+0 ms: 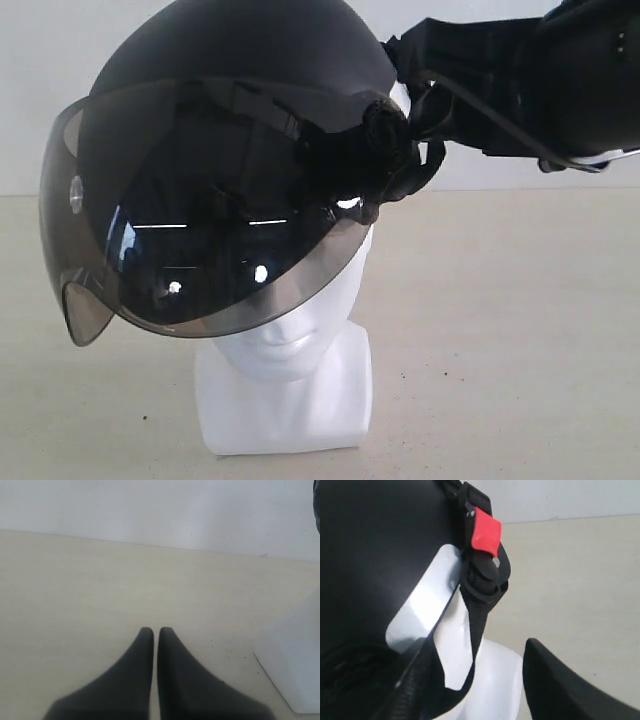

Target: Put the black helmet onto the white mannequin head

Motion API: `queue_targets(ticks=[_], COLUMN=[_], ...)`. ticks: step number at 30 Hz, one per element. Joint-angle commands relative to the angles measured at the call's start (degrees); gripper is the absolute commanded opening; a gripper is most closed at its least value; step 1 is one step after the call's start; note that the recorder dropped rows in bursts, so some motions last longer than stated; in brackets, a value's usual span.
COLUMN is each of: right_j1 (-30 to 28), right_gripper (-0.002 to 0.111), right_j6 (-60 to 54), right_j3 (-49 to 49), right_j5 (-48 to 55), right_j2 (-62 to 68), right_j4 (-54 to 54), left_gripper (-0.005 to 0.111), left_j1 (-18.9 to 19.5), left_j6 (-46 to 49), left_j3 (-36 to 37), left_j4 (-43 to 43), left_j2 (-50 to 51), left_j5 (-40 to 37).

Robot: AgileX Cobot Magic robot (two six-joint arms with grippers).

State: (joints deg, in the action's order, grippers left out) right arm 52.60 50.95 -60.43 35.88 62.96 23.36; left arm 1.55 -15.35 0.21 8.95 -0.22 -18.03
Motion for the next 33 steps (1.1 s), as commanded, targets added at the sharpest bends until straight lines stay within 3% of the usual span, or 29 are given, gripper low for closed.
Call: queue_targets(ticks=[1, 14, 22, 30, 33], right_j1=[-0.1, -0.1, -0.1, -0.1, -0.1], right_gripper=[0.054, 0.053, 0.024, 0.048, 0.047], right_j6=[3.6, 7.0, 7.0, 7.0, 7.0], right_j3=[-0.3, -0.3, -0.3, -0.3, -0.3], right_j5=[-2.7, 3.8, 2.9, 2.2, 1.8], right_j2=[0.9, 1.0, 1.2, 1.2, 1.2], right_j4=[3.0, 4.8, 4.8, 4.7, 4.6], left_gripper=[0.005, 0.005, 0.005, 0.005, 0.005], left_j1=[0.2, 0.2, 0.2, 0.2, 0.2], left_j6=[0.1, 0.1, 0.1, 0.1, 0.1], left_j3=[-0.2, -0.2, -0.2, -0.2, -0.2], left_j4=[0.0, 0.0, 0.0, 0.0, 0.0], left_j2=[0.2, 0.2, 0.2, 0.2, 0.2], left_j5=[0.5, 0.5, 0.5, 0.5, 0.5])
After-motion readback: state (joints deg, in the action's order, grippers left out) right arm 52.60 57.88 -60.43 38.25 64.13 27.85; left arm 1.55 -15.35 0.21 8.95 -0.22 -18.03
